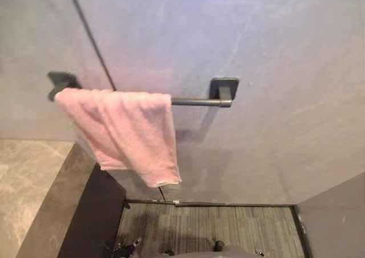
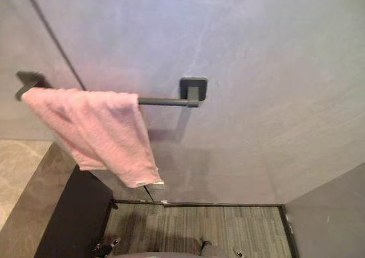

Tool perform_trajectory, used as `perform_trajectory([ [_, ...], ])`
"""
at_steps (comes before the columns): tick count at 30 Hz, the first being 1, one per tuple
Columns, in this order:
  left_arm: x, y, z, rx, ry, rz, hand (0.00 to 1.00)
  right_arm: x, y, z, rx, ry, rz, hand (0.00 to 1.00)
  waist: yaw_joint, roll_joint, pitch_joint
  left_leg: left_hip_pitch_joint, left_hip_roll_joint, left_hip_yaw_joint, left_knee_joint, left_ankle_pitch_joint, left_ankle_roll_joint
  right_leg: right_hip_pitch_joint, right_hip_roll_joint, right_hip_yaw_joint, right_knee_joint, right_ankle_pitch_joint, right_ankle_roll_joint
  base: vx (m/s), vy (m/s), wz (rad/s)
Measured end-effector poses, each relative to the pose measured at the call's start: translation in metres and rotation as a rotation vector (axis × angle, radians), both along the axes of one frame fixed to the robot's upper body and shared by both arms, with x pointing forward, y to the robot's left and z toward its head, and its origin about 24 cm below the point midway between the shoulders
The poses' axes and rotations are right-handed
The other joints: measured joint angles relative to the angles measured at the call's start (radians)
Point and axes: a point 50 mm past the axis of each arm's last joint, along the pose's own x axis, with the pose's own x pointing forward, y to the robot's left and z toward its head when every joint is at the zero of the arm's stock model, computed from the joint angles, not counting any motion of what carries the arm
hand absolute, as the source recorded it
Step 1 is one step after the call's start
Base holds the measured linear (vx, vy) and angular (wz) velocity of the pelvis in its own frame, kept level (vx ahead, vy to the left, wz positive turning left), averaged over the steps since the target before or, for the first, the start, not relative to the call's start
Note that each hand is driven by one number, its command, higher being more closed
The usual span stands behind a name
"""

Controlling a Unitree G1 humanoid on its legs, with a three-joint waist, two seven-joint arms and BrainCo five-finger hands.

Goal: Organize washtable

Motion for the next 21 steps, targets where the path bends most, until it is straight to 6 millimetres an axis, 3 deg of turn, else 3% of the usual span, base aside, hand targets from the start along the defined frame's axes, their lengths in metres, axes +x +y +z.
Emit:
perform_trajectory([
  [2,0.010,0.004,0.003,0.017,-0.028,-0.008,0.00,0.001,-0.001,0.000,-0.003,-0.003,-0.001,0.00,0.000,0.001,0.001,0.004,0.009,-0.016,-0.008,0.004,-0.008,0.027,0.007,-0.023,-0.024,0.000,0.000,0.16,-0.083,0.32],
  [5,0.042,0.026,0.024,0.100,-0.177,-0.007,0.00,0.012,-0.012,0.005,-0.041,-0.036,0.003,0.00,0.000,-0.007,0.005,0.001,0.010,-0.053,-0.008,0.004,-0.008,0.050,0.006,-0.052,-0.054,0.001,-0.003,0.10,-0.029,0.30],
  [8,0.073,0.072,0.066,0.274,-0.376,-0.027,0.00,0.020,-0.024,0.010,-0.090,-0.072,0.011,0.00,0.002,-0.026,0.011,-0.007,0.000,-0.061,-0.006,0.004,-0.008,0.053,0.003,-0.063,-0.062,0.001,-0.003,0.03,0.008,0.17],
  [10,0.093,0.106,0.112,0.435,-0.550,-0.038,0.00,0.023,-0.024,0.011,-0.102,-0.082,0.044,0.00,0.001,-0.029,0.011,-0.008,-0.012,-0.078,-0.005,0.003,-0.007,0.065,-0.009,-0.076,-0.072,0.003,0.001,0.00,0.036,0.18],
  [11,0.098,0.112,0.124,0.471,-0.595,-0.041,0.00,0.023,-0.023,0.011,-0.102,-0.085,0.049,0.00,0.001,-0.026,0.012,-0.009,-0.015,-0.083,-0.004,0.003,-0.006,0.065,-0.012,-0.077,-0.072,0.004,0.001,-0.02,0.041,0.13],
  [13,0.112,0.108,0.150,0.522,-0.717,-0.089,0.00,0.027,-0.022,0.012,-0.099,-0.104,0.058,0.00,0.002,-0.020,0.015,-0.016,-0.024,-0.084,0.001,0.001,-0.002,0.070,-0.019,-0.075,-0.092,0.020,0.005,-0.03,0.043,0.00],
  [21,0.122,0.114,0.172,0.586,-0.792,-0.072,0.00,0.010,-0.018,0.009,-0.083,-0.068,0.085,0.00,-0.002,0.004,0.010,-0.018,-0.016,-0.081,0.007,0.001,-0.002,0.084,-0.006,-0.069,-0.133,0.046,-0.001,-0.04,-0.005,-0.04],
])
